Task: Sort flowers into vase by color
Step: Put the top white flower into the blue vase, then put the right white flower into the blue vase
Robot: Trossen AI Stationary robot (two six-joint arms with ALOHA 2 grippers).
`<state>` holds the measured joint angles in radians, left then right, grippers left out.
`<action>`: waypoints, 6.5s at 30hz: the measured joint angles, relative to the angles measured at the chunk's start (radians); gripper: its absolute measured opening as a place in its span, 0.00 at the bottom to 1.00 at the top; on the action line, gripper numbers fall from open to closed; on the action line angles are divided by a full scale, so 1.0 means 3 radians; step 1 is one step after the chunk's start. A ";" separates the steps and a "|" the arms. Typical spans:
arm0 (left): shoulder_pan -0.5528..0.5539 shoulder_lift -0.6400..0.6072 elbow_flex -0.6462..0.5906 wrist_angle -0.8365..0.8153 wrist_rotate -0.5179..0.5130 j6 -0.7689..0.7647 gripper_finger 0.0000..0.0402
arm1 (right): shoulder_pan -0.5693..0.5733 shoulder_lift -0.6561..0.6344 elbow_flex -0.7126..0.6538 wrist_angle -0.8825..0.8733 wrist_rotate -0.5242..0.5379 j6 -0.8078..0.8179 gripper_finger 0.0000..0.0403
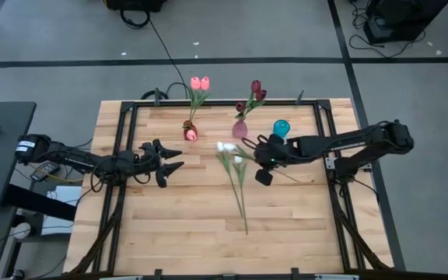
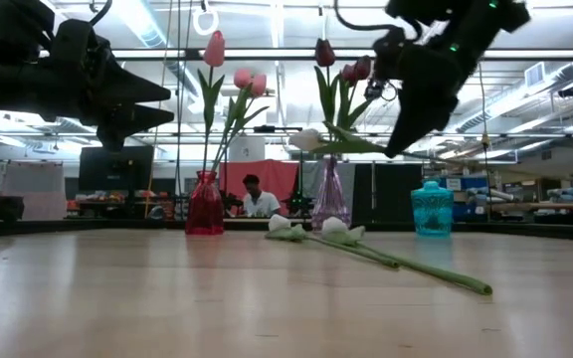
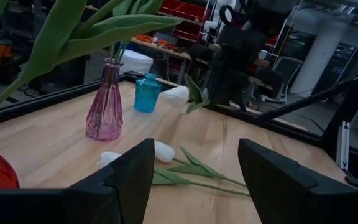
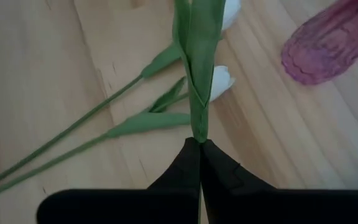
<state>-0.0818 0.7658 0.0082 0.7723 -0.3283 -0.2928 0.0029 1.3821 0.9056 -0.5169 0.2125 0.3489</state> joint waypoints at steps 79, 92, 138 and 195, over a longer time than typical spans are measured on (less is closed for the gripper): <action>0.0005 -0.0001 0.0000 0.0300 -0.0362 0.0072 0.59 | -0.2845 -0.1448 -0.2270 0.5082 -0.1614 -0.0772 0.03; 0.0004 -0.0001 0.0000 0.0299 -0.0362 0.0076 0.59 | -0.3072 -0.1449 -0.2250 0.5068 -0.1678 -0.0885 0.03; 0.0005 0.0000 0.0000 0.0228 -0.0336 -0.0006 0.59 | -0.2951 -0.2342 -0.2253 0.2440 -0.1837 -0.0467 0.47; 0.0005 0.0000 0.0097 0.0801 -0.0178 0.0013 0.60 | 0.0892 0.1761 0.0846 0.0082 0.0526 0.2127 0.47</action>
<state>-0.0803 0.7658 0.0372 1.0126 -0.3817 -0.2890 0.2704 1.9105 1.1594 -0.4922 0.3704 0.9870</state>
